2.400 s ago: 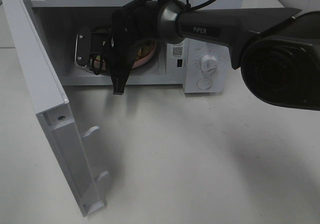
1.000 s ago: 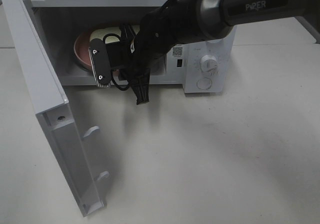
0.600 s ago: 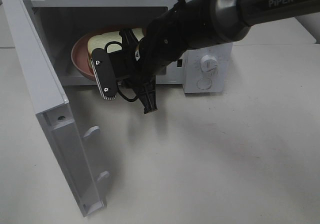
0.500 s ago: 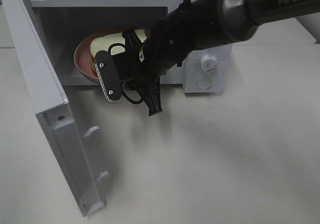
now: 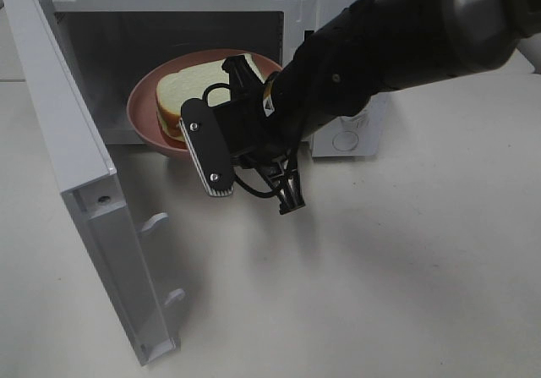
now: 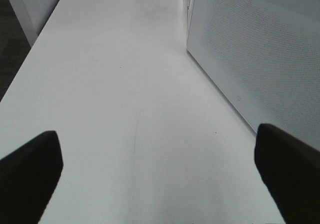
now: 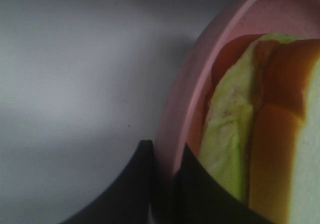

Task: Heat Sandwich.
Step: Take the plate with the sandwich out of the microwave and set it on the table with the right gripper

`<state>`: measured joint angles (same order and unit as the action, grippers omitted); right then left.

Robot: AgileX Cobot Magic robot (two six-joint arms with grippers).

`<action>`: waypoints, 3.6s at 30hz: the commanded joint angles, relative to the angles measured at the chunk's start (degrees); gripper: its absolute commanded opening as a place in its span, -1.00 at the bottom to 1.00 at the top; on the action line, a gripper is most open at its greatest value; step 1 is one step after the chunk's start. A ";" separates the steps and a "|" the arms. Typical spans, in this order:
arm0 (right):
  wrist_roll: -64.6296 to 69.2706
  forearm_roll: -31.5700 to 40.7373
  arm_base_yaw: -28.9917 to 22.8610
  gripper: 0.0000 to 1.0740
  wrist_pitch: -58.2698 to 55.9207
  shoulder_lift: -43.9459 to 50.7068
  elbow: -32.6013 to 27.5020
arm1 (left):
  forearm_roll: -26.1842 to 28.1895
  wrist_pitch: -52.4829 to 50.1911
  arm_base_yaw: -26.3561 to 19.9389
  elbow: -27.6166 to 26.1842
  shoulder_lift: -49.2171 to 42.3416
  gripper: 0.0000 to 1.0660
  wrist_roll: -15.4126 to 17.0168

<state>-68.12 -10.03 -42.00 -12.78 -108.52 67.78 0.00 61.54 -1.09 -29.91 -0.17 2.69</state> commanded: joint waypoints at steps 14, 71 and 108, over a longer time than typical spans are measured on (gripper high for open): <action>1.20 -0.06 0.40 -1.00 0.74 11.86 -11.46 | 0.40 -0.46 -0.17 0.23 -0.40 0.88 0.00; 21.77 -8.82 0.40 -1.00 -20.28 53.06 -36.15 | 0.40 -0.46 -0.17 0.23 -0.40 0.88 0.00; 81.25 -28.59 0.40 -1.00 -40.91 52.88 -36.15 | 0.40 -0.46 -0.17 0.23 -0.40 0.88 0.00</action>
<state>10.31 -35.70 -41.94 -52.37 -55.81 31.63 0.00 61.54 -1.09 -29.91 -0.17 2.69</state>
